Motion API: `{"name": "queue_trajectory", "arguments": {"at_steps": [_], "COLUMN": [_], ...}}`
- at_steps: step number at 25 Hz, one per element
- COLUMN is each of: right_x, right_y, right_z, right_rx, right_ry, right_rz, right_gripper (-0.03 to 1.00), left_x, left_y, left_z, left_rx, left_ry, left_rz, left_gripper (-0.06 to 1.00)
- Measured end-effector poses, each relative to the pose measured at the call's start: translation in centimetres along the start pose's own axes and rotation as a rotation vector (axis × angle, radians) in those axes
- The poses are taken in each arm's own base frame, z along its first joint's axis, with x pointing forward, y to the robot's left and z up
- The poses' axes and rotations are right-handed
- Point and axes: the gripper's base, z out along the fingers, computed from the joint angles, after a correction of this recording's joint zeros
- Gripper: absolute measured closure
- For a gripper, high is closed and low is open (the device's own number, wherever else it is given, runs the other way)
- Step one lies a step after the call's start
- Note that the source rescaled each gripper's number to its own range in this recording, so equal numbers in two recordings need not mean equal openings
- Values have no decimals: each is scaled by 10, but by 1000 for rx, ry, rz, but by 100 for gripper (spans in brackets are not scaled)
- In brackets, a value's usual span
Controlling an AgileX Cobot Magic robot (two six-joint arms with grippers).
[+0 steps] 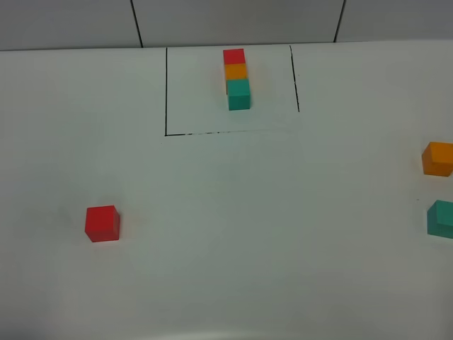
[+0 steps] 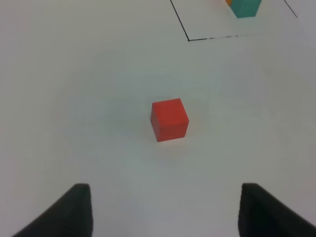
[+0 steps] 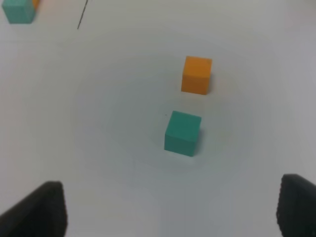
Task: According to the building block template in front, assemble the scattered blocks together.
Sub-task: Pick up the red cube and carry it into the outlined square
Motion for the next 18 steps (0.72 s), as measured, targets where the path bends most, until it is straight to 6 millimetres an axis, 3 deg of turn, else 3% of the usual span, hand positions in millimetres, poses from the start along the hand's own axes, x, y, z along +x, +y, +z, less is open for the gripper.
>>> {"name": "queue_trajectory", "arguments": {"at_steps": [18], "right_x": [0], "right_y": [0], "right_z": [0], "right_rx": [0], "right_ry": [0], "right_rz": [0], "right_gripper": [24], "left_x": [0], "left_y": [0], "left_z": [0], "left_rx": [0], "left_ry": [0], "left_rz": [0], "left_gripper": [57]}}
